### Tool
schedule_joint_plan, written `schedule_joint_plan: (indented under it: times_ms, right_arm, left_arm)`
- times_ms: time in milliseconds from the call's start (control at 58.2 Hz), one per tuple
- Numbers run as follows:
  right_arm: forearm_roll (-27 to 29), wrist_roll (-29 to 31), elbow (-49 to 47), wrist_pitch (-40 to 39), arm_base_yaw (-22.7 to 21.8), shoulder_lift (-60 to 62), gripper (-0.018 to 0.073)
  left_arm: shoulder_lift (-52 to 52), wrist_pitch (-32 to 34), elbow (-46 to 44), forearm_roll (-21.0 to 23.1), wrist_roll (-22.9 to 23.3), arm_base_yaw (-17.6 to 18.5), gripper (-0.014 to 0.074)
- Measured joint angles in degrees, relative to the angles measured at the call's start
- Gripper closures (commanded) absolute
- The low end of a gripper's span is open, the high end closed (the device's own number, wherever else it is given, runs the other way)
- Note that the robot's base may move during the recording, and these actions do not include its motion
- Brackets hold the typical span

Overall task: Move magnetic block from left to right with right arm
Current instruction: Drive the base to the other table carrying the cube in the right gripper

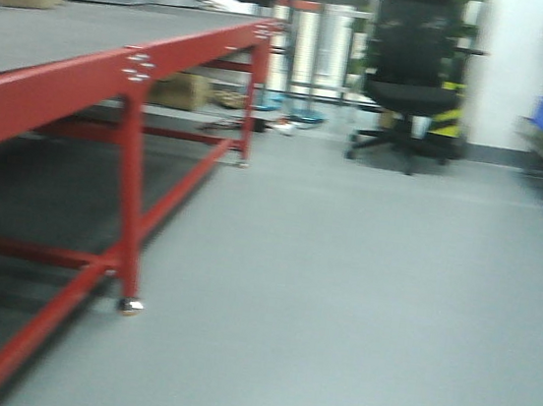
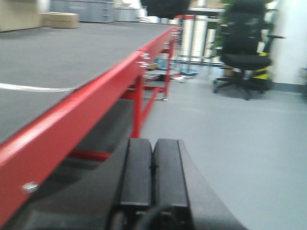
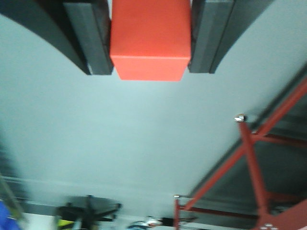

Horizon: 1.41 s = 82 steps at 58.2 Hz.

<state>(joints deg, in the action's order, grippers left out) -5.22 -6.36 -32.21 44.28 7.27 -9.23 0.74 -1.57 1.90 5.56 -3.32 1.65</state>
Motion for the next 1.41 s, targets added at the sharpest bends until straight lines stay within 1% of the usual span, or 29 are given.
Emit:
schedule_joint_plan:
  times_ms: [1408]
  right_arm:
    - [0.0, 0.0, 0.0, 0.3, 0.0, 0.0, 0.0285]
  left_arm:
    - [0.0, 0.0, 0.0, 0.0, 0.0, 0.0, 0.0722]
